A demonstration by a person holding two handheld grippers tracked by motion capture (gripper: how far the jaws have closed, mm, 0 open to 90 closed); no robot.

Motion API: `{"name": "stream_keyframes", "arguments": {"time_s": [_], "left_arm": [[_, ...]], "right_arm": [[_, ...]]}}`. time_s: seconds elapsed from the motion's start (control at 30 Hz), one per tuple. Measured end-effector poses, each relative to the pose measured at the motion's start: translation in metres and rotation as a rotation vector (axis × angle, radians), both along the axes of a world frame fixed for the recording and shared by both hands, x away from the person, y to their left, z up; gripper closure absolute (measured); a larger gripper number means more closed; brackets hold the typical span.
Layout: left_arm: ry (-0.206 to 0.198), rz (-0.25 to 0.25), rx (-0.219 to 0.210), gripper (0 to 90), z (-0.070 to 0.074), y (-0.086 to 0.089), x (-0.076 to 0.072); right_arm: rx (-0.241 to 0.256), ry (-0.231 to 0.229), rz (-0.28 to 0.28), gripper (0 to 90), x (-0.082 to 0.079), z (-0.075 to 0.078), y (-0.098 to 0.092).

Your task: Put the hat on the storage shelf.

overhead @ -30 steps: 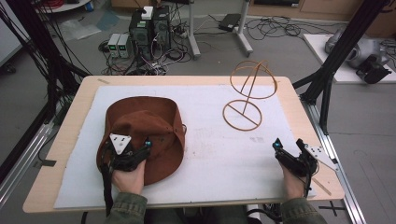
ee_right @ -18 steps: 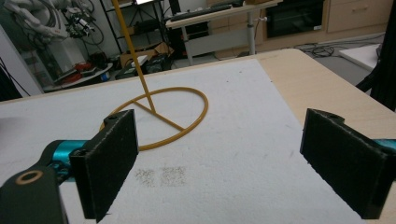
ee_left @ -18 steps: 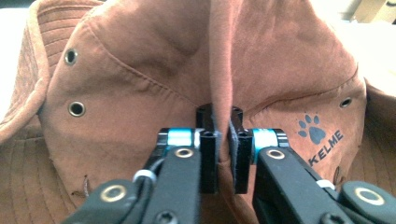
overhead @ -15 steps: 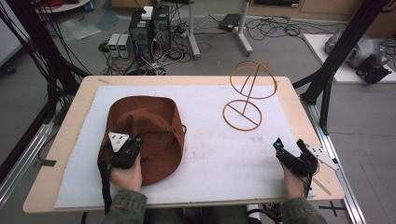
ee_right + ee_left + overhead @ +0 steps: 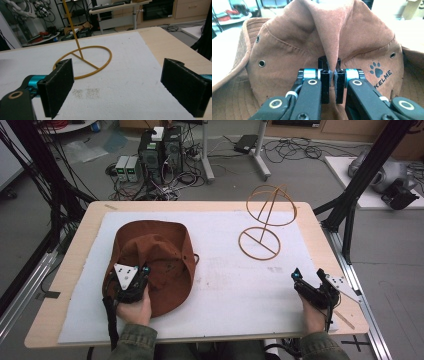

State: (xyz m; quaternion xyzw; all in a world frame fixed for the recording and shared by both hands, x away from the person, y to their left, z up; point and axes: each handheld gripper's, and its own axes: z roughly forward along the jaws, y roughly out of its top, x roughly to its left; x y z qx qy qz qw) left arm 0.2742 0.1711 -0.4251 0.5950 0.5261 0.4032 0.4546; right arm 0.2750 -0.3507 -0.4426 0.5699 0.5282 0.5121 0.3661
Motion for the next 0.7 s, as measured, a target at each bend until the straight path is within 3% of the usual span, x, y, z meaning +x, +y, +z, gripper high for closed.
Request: {"name": "stream_keyframes", "arguments": {"time_s": [0.33,0.43,0.7], "left_arm": [[-0.089,-0.003,0.013,87.8,0.014,0.006,-0.001],[-0.112,-0.017,0.007,87.8,0.024,0.007,0.002],[-0.225,-0.037,-0.022,87.8,0.055,0.003,0.006]], "right_arm": [[-0.009,-0.007,-0.001,10.7,0.000,0.000,0.001],[-0.010,-0.005,0.002,10.7,0.000,0.000,0.001],[-0.014,-0.006,0.005,10.7,0.001,0.000,0.002]]}}
